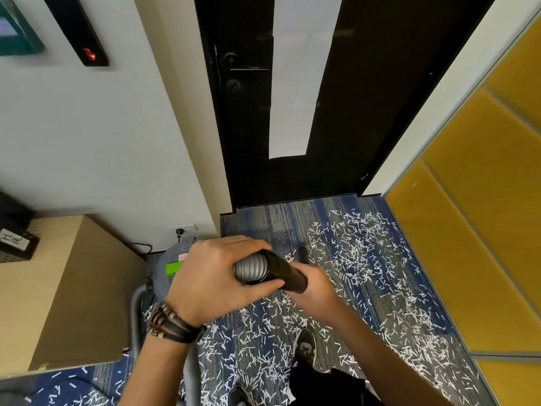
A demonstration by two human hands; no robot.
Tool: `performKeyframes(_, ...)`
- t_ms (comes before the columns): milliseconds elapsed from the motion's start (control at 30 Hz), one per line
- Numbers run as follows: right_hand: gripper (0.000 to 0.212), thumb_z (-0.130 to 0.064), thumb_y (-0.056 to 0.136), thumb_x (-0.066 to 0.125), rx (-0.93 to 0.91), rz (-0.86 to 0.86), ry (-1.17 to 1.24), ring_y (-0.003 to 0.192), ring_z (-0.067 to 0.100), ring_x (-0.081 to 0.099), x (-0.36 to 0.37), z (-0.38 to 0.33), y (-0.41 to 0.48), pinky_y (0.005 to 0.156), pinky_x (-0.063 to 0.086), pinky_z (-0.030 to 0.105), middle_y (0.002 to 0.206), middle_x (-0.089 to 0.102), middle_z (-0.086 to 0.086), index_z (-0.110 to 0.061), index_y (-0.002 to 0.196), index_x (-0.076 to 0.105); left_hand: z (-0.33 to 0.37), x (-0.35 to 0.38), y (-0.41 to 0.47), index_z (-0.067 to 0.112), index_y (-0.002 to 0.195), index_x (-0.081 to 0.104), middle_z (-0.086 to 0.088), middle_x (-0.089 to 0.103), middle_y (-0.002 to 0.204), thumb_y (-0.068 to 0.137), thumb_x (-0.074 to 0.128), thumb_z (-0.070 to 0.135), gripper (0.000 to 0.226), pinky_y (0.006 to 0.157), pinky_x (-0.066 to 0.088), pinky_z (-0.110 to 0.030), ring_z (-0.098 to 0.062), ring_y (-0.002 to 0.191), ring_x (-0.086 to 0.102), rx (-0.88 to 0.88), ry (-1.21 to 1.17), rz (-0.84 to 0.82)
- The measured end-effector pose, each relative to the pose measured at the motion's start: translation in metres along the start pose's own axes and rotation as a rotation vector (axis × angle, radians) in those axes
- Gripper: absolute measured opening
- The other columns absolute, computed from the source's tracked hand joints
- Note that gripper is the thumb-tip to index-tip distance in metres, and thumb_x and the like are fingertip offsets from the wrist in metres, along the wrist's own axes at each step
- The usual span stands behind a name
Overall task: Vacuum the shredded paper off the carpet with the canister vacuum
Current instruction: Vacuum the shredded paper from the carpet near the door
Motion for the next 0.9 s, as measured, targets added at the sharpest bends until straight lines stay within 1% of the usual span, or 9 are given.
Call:
performKeyframes(100,0.017,-0.004,0.082,0.075,-0.009,0.011,-0.019,0.069,0.014,0.063,-0.014,-0.003,0.01,0.061,0.05,0.029,0.077,0.069,0.003,-0.009,0.097,0.07,-0.002,-0.003,0.009,0.03,0.116,0.077,0.02,0.076,0.105,0.078,0.078,0.063,0.05,0.082,0.062,-0.032,-0.001,0.092,0.072,-0.018,0.029,0.053)
performKeyframes(200,0.017,-0.001,0.081,0.076,-0.006,0.0,-0.034,0.066,0.005,0.061,-0.023,0.002,0.021,0.059,0.045,0.016,0.075,0.066,-0.006,-0.011,0.094,0.07,-0.004,0.008,0.019,0.031,0.116,0.076,0.02,0.076,0.106,0.078,0.076,0.065,0.051,0.082,0.063,-0.032,0.0,0.093,0.072,-0.031,0.044,0.027)
performKeyframes(267,0.017,0.001,0.081,0.074,0.013,-0.011,-0.057,0.067,0.001,0.06,-0.027,0.008,0.027,0.058,0.042,0.014,0.072,0.063,-0.007,-0.011,0.092,0.07,-0.007,0.019,0.023,0.032,0.117,0.075,0.02,0.075,0.106,0.078,0.075,0.066,0.051,0.083,0.063,-0.034,0.0,0.094,0.071,-0.039,0.042,-0.005)
performKeyframes(367,0.013,-0.002,0.081,0.073,0.019,-0.04,-0.068,0.067,0.006,0.061,-0.026,0.016,0.031,0.059,0.044,0.02,0.073,0.066,-0.003,-0.011,0.09,0.069,-0.012,0.031,0.029,0.034,0.115,0.075,0.02,0.075,0.105,0.077,0.077,0.066,0.049,0.082,0.063,-0.037,-0.001,0.094,0.071,-0.053,0.018,-0.04)
performKeyframes(467,0.013,-0.007,0.081,0.072,0.017,-0.029,-0.04,0.064,0.009,0.061,-0.021,0.023,0.027,0.059,0.048,0.027,0.073,0.067,-0.004,-0.017,0.087,0.067,-0.011,0.032,0.033,0.036,0.114,0.076,0.022,0.074,0.105,0.076,0.078,0.066,0.048,0.083,0.062,-0.034,0.002,0.093,0.07,-0.046,0.006,-0.062)
performKeyframes(533,0.013,-0.006,0.082,0.074,0.017,-0.016,-0.02,0.064,0.006,0.061,-0.022,0.024,0.023,0.059,0.049,0.025,0.074,0.067,-0.005,-0.016,0.089,0.069,-0.007,0.03,0.034,0.036,0.114,0.077,0.023,0.074,0.105,0.075,0.08,0.065,0.048,0.083,0.062,-0.032,0.003,0.093,0.07,-0.027,0.003,-0.061)
performKeyframes(667,0.013,-0.004,0.082,0.075,0.001,0.027,-0.017,0.064,0.004,0.059,-0.036,0.023,0.022,0.058,0.042,0.015,0.074,0.067,-0.002,-0.009,0.094,0.071,0.005,0.024,0.041,0.033,0.115,0.077,0.022,0.075,0.106,0.076,0.081,0.063,0.05,0.086,0.06,-0.027,0.003,0.095,0.071,0.005,0.022,-0.013)
performKeyframes(800,0.016,-0.006,0.083,0.075,0.018,0.038,-0.026,0.067,0.01,0.061,-0.044,0.027,0.032,0.06,0.048,0.026,0.078,0.068,-0.001,-0.013,0.096,0.069,0.007,0.025,0.05,0.031,0.116,0.077,0.02,0.076,0.106,0.075,0.084,0.06,0.05,0.086,0.056,-0.019,0.001,0.095,0.07,0.005,0.038,0.001)
performKeyframes(900,0.013,-0.004,0.084,0.074,0.02,0.029,-0.034,0.065,0.007,0.058,-0.046,0.031,0.04,0.059,0.045,0.024,0.075,0.066,-0.001,-0.012,0.093,0.068,-0.001,0.035,0.056,0.033,0.117,0.076,0.02,0.075,0.107,0.075,0.087,0.06,0.051,0.086,0.056,-0.02,0.0,0.095,0.07,-0.018,0.055,-0.031)
Point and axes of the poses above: each hand's wrist, its own y-axis towards the middle knuckle, its own x-axis out of the palm, z = x × y, the point moved 9 cm from there along y, towards the middle knuckle
